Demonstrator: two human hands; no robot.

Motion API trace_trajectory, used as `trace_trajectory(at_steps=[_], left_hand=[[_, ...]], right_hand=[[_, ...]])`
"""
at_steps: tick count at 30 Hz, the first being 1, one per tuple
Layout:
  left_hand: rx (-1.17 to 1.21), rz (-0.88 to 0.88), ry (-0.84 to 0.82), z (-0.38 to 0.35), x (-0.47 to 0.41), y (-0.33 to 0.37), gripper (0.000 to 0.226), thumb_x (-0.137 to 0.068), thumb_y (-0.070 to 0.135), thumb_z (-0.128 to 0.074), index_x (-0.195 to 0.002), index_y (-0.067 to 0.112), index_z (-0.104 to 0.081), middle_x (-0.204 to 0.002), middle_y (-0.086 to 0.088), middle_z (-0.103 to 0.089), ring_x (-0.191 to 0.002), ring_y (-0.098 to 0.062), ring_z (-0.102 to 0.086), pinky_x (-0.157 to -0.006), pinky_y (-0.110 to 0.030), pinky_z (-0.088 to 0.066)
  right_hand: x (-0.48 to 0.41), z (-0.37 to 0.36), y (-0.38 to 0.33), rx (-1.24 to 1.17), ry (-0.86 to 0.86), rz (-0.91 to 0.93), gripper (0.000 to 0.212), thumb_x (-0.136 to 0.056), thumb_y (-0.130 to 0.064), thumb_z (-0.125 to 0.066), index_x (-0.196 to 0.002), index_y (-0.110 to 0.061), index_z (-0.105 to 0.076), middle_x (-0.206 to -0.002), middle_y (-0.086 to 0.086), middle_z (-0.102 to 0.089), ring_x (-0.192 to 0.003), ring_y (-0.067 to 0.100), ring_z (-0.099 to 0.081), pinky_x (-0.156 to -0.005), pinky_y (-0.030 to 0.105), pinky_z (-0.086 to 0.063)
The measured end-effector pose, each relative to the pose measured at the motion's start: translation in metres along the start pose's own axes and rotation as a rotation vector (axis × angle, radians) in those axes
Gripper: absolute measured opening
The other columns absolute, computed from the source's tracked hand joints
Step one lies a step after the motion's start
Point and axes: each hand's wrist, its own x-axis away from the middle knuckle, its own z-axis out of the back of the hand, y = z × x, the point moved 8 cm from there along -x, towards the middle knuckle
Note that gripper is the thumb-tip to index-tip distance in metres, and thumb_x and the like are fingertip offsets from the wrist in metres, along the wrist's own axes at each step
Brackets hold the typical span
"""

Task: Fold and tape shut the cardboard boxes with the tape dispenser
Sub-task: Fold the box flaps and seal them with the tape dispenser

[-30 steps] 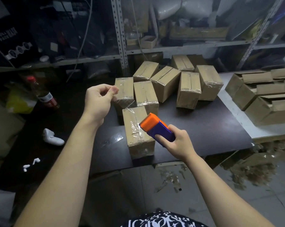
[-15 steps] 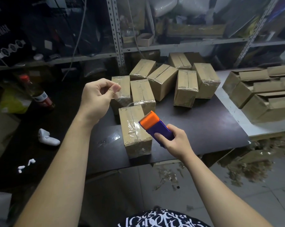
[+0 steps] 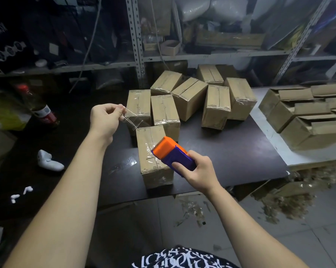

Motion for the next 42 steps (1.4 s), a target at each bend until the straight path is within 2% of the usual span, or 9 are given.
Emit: trace_trajectory(at_steps=[9,15,18,22,25,32,35,38,42], left_hand=[[0.076,0.012,-0.004,0.004,-0.002,-0.016,0.028,-0.102,0.016,-0.063,-0.077,0.021,-0.073,-0.067,0.010,-0.073,-0.066,-0.007,-0.059,-0.076,-0.025,-0.052],[0.053,-0.212,-0.062,0.005,0.016,0.024,0.020,-0.103,0.017,-0.063,-0.087,0.017,-0.075,-0.080,0.005,-0.074,-0.069,-0.002,-0.063,-0.070,-0.016,-0.053],[-0.047,-0.396,-0.179,-0.005,0.037,0.053,0.016,-0.101,0.016,-0.065,-0.095,0.007,-0.077,-0.084,0.004,-0.074,-0.076,-0.005,-0.068,-0.074,-0.017,-0.056],[-0.077,-0.524,-0.380,-0.033,0.068,0.067,0.010,-0.098,0.011,-0.067,-0.095,0.006,-0.076,-0.088,0.002,-0.075,-0.085,-0.009,-0.071,-0.077,-0.024,-0.057],[-0.030,-0.591,-0.383,-0.032,0.077,0.077,0.009,-0.098,0.010,-0.067,-0.096,0.006,-0.074,-0.089,0.002,-0.074,-0.085,-0.009,-0.070,-0.077,-0.017,-0.054],[-0.022,-0.418,-0.293,-0.028,0.061,0.067,0.014,-0.090,0.019,-0.079,-0.103,0.013,-0.078,-0.093,0.003,-0.075,-0.074,-0.013,-0.067,-0.067,-0.024,-0.057],[0.027,-0.345,-0.261,-0.024,0.056,0.059,0.014,-0.087,0.015,-0.082,-0.101,0.015,-0.079,-0.094,0.002,-0.077,-0.083,-0.033,-0.070,-0.076,-0.045,-0.062],[0.063,-0.296,-0.260,-0.022,0.054,0.050,0.014,-0.086,0.013,-0.083,-0.100,0.016,-0.080,-0.094,0.000,-0.078,-0.087,-0.037,-0.071,-0.080,-0.054,-0.060],[0.064,-0.231,-0.298,-0.024,0.053,0.041,0.017,-0.086,0.011,-0.082,-0.102,0.015,-0.080,-0.095,0.001,-0.079,-0.091,-0.028,-0.074,-0.086,-0.048,-0.062]], right_hand=[[-0.002,-0.004,0.011,0.006,-0.003,-0.094,0.027,-0.087,-0.040,-0.081,-0.080,-0.033,-0.057,-0.068,-0.020,-0.063,-0.060,0.010,-0.060,-0.055,0.017,-0.044],[-0.005,0.002,0.022,0.103,0.050,-0.158,0.034,-0.086,-0.052,-0.078,-0.073,-0.033,-0.053,-0.061,-0.009,-0.063,-0.058,0.012,-0.059,-0.054,0.026,-0.045],[-0.009,0.002,0.032,0.056,0.077,-0.279,0.044,-0.084,-0.065,-0.070,-0.075,-0.023,-0.061,-0.062,-0.002,-0.067,-0.060,0.021,-0.066,-0.058,0.040,-0.053],[-0.016,0.008,0.043,-0.171,0.200,-0.534,0.048,-0.092,-0.044,-0.074,-0.065,-0.010,-0.057,-0.046,-0.005,-0.056,-0.043,0.012,-0.054,-0.044,0.024,-0.043],[-0.006,0.032,0.076,-0.008,0.305,-0.788,0.052,-0.091,-0.056,-0.068,-0.064,-0.011,-0.065,-0.044,-0.005,-0.060,-0.051,0.020,-0.062,-0.053,0.031,-0.053],[-0.022,0.000,0.101,0.472,0.041,-0.610,0.039,-0.101,-0.043,-0.060,-0.116,-0.007,-0.062,-0.115,0.016,-0.070,-0.104,0.036,-0.065,-0.086,0.042,-0.054],[-0.020,-0.016,0.115,0.518,-0.031,-0.630,0.035,-0.097,-0.031,-0.068,-0.122,-0.007,-0.063,-0.115,0.014,-0.067,-0.107,0.034,-0.065,-0.081,0.035,-0.050],[-0.013,-0.015,0.117,0.516,0.009,-0.611,0.028,-0.086,-0.031,-0.077,-0.094,-0.010,-0.061,-0.099,0.008,-0.058,-0.099,0.034,-0.062,-0.073,0.031,-0.040],[-0.025,-0.007,0.081,0.383,0.219,-0.442,0.042,-0.084,-0.029,-0.078,-0.122,-0.013,-0.068,-0.117,0.008,-0.062,-0.111,0.027,-0.055,-0.088,0.032,-0.042]])
